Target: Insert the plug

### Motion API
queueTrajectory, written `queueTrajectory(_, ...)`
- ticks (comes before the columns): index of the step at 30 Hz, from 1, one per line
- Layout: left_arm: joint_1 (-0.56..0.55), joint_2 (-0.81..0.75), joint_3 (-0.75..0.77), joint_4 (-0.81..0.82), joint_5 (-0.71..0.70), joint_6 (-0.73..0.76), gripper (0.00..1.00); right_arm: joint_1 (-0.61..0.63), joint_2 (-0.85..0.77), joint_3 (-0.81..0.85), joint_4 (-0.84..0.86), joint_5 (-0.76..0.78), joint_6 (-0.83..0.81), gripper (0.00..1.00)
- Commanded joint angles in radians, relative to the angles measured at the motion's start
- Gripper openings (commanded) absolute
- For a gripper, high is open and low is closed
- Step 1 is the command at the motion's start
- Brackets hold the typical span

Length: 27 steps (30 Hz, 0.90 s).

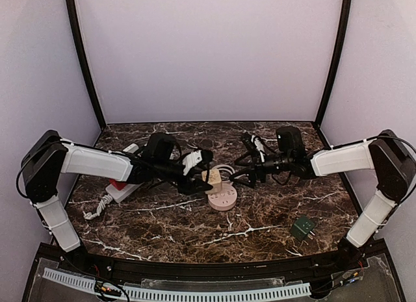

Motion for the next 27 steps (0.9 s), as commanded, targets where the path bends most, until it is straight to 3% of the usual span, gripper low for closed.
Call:
queueTrajectory(1, 0.011, 0.019, 0.056, -0.016, 0.040, 0.027, 0.01, -0.009, 0.029, -0.002, 0.044, -0.010, 0.000, 0.99)
queueTrajectory(8, 0.011, 0.032, 0.059, -0.072, 0.090, 0.016, 0.01, -0.020, 0.042, 0.008, 0.021, -0.020, -0.013, 0.98)
queueTrajectory(27, 0.014, 0.092, 0.075, -0.156, 0.040, 0.078, 0.01, -0.023, 0.047, 0.013, 0.004, -0.017, -0.027, 0.99)
